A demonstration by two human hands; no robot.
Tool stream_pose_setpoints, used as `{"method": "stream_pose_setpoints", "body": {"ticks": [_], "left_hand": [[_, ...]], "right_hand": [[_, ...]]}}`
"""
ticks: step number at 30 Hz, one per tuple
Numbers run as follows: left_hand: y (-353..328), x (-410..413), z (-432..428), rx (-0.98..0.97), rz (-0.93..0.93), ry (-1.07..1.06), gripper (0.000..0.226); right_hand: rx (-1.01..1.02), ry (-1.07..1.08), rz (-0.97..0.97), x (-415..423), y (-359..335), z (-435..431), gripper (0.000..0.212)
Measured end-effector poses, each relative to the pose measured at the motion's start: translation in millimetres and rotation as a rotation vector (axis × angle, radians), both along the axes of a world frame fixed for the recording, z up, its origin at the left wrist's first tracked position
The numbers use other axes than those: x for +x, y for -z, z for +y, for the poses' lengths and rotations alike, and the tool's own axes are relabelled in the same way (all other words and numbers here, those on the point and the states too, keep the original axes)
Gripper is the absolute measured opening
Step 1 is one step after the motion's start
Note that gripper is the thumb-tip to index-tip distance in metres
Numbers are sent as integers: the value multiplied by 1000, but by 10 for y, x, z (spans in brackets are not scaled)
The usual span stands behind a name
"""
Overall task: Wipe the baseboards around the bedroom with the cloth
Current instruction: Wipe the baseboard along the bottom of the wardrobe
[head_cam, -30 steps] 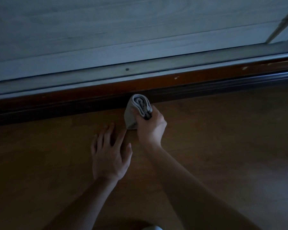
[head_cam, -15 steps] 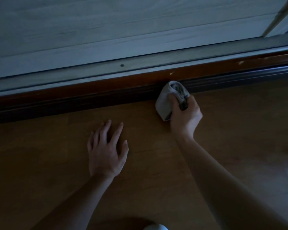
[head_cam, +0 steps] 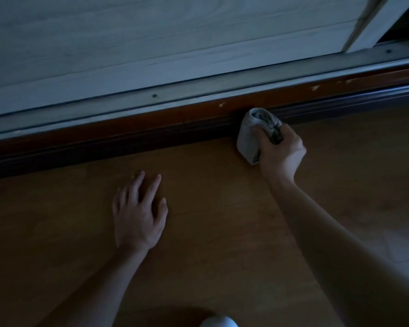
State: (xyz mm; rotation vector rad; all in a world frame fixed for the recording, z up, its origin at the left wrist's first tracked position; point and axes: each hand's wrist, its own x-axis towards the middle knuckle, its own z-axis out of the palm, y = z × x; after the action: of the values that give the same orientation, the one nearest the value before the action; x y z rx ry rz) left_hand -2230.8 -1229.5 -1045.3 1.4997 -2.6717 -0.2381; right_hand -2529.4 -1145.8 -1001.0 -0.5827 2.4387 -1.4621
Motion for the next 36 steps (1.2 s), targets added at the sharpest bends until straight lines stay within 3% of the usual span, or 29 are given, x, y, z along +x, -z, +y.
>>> {"method": "stream_pose_setpoints", "body": {"ticks": [3, 5, 10, 14, 21, 26, 32, 36], "left_hand": [[-39, -216, 119, -5, -2, -16, 59], [-45, -523, 266, 3, 17, 83, 57], [17, -1161, 528, 52, 46, 272, 56], [45, -1208, 560, 40, -39, 267, 57], [26, -1221, 566, 53, -70, 256, 57], [24, -1235, 577, 53, -73, 253, 57], [6, -1243, 578, 39, -56, 257, 58], [1, -1247, 574, 39, -59, 258, 58]], "right_hand": [[32, -135, 10, 65, 20, -62, 28], [36, -203, 60, 122, 62, -123, 28], [23, -109, 145, -178, 110, 14, 28], [20, 29, 83, -489, 106, 216, 25], [22, -80, 76, -477, 102, 199, 21], [7, 118, 27, -785, 33, 392, 29], [18, -85, 76, -572, 77, 242, 30], [40, -51, 104, -725, 62, 297, 30]]}}
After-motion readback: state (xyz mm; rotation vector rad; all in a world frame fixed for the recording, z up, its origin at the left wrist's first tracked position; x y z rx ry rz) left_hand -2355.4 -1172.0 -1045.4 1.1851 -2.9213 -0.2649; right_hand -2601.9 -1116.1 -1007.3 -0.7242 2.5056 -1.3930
